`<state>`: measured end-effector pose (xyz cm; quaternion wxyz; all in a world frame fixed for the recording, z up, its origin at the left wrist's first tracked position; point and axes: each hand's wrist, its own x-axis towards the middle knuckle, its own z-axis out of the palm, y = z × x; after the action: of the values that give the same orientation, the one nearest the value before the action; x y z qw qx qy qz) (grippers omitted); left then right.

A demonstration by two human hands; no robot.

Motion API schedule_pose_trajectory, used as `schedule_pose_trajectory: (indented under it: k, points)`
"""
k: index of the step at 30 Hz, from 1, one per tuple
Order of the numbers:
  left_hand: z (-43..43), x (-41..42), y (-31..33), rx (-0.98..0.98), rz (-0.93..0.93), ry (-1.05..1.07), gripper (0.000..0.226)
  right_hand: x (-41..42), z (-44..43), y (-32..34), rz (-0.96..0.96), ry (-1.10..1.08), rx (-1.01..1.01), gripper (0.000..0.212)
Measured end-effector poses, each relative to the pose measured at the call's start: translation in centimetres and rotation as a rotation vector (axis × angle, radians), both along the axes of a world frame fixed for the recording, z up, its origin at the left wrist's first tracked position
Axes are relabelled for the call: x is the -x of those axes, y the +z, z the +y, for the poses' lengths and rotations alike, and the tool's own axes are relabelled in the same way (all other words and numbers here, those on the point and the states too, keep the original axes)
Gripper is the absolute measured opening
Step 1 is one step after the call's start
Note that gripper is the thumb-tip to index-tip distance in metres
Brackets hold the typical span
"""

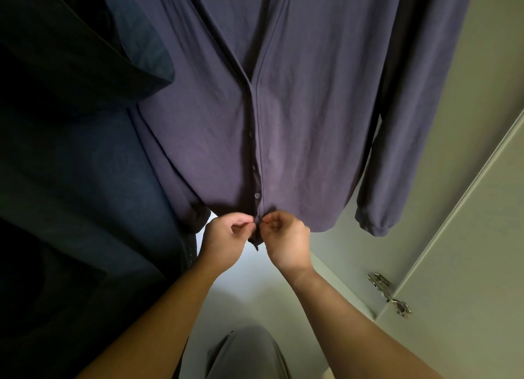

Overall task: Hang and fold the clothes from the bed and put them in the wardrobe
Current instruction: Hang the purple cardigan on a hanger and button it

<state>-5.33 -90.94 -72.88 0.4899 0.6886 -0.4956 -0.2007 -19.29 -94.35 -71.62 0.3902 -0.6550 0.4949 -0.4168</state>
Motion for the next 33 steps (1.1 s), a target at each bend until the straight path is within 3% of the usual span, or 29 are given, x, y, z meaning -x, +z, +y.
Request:
schedule_pose_trajectory:
  k: [4, 8, 12, 15, 20, 25, 29, 33]
  points:
    - [0.1, 0.0, 0.2, -0.004, 0.059, 0.01, 0.014, -0.1, 0.1, 0.2, -0.029, 0.013, 0.003, 0.01]
    - [0.3, 0.1, 0.7, -0.046, 0.269, -0.054, 0.027, -0.1, 0.4, 0.4, -0.061, 0.013, 0.007, 0.013]
    - [0.3, 0.3, 1.1, -0.03, 0.489, -0.051, 0.015, -0.1, 0.6, 0.7, -0.113, 0.003, -0.011, 0.02]
    - [0.2, 0.3, 1.1, -0.018, 0.563, -0.045, 0.025, -0.1, 0.7, 0.9, -0.142, 0.008, -0.046, 0.022]
    - [0.5, 0.4, 0.8, -0.029, 0.482, -0.057, 0.018, 0.0, 1.0, 1.3, -0.19, 0.029, -0.111, 0.024]
    - [-0.1, 0.4, 0.7, -0.073, 0.282, -0.056, 0.012, -0.2, 1.1, 1.4, -0.124, 0.084, -0.127, 0.022]
    - [-0.3, 0.9, 0.2, -0.053, 0.192, -0.025, 0.025, -0.7, 0.6, 1.3, -0.097, -0.009, -0.128, 0.024]
    - [0.0, 1.5, 0.2, -0.001, 0.133, -0.015, 0.019, -0.8, 0.1, 1.1, -0.056, -0.053, -0.096, 0.03]
